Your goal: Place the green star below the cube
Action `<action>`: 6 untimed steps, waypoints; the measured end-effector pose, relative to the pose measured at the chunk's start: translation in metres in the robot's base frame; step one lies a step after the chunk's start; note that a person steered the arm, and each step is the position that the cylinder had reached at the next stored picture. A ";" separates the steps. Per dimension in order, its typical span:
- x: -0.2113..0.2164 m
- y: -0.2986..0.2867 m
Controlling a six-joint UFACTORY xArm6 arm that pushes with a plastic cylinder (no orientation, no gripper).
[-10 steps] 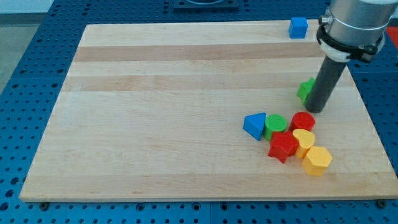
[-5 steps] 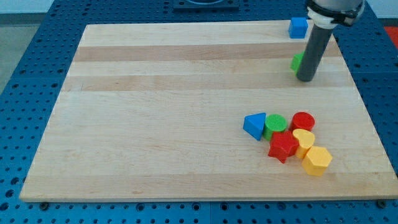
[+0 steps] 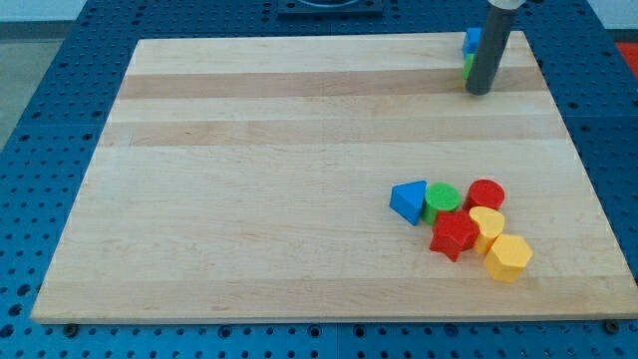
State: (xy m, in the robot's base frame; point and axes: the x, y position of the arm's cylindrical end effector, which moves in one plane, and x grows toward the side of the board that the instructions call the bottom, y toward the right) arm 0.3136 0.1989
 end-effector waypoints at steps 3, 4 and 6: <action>-0.007 0.000; -0.007 0.003; 0.005 -0.038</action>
